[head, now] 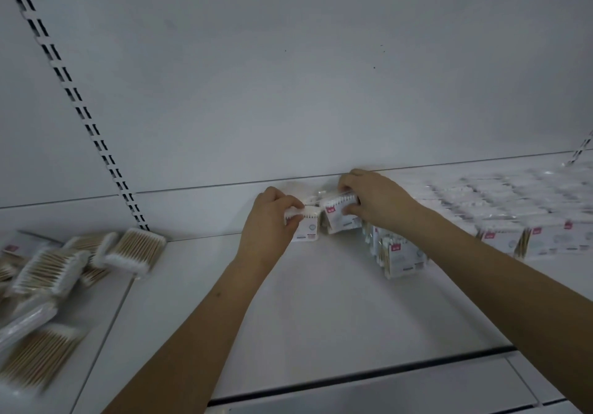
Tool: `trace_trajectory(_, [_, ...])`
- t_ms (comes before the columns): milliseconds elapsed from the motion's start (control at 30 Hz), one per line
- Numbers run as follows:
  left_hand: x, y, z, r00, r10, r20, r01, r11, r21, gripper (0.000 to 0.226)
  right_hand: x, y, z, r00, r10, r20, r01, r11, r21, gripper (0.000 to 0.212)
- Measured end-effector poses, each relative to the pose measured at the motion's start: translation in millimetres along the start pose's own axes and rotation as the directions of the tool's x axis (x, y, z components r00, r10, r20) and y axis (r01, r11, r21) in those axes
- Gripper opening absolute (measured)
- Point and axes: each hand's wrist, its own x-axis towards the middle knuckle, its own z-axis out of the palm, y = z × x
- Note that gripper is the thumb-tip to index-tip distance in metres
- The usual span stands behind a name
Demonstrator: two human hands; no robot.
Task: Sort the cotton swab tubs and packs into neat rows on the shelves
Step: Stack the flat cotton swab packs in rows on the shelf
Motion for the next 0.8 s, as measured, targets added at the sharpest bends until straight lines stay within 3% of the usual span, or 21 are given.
trace_trajectory(67, [-1, 1, 2, 1.000, -0.006, -0.023, 0.006, 1.000, -0.001, 0.019, -1, 0, -1, 0.999, 0.026, -0.028, -0.026, 1.000, 0.008, 0.026])
trace_trajectory(233, [-2, -5, 5, 1.000, -0.016, -0.006, 0.016, 1.000, -0.010, 0.025, 1, 1, -1, 0.997, 0.077, -0.002, -0.076, 0.978, -0.192, 0.030])
trace_trajectory(333, [-7, -3, -1, 0.995, -0.087, 0.049, 0.090, 0.994, -0.063, 0.044, 0, -8, -8, 0.990, 0.139, 0.028, -0.128, 0.961, -0.245, 0.041])
trace_trajectory(400, [-16, -1, -12, 0.993, -0.112, 0.028, 0.113, 0.991, -0.068, 0.058, -2, -23, -14, 0.987, 0.151, -0.048, -0.159, 0.956, -0.248, 0.052])
trace_trajectory(467, [-34, -1, -30, 0.993, -0.121, -0.017, 0.120, 0.992, -0.042, 0.064, -5, -48, -18, 0.980, 0.131, -0.149, -0.149, 0.982, -0.116, 0.059])
trace_trajectory(567, [-72, -5, -63, 0.982, -0.175, -0.069, 0.176, 0.984, 0.009, 0.061, -4, -100, -12, 0.972, 0.029, -0.232, 0.004, 0.990, 0.139, 0.060])
trace_trajectory(700, [-136, -17, -118, 0.948, -0.223, -0.225, 0.245, 0.967, 0.075, 0.042, 7, -169, 19, 0.972, -0.099, -0.213, 0.174, 0.913, 0.370, 0.057])
trace_trajectory(800, [-181, -29, -159, 0.883, -0.256, -0.393, 0.343, 0.924, 0.169, 0.030, 18, -218, 46, 0.964, -0.201, -0.172, 0.258, 0.853, 0.453, 0.054])
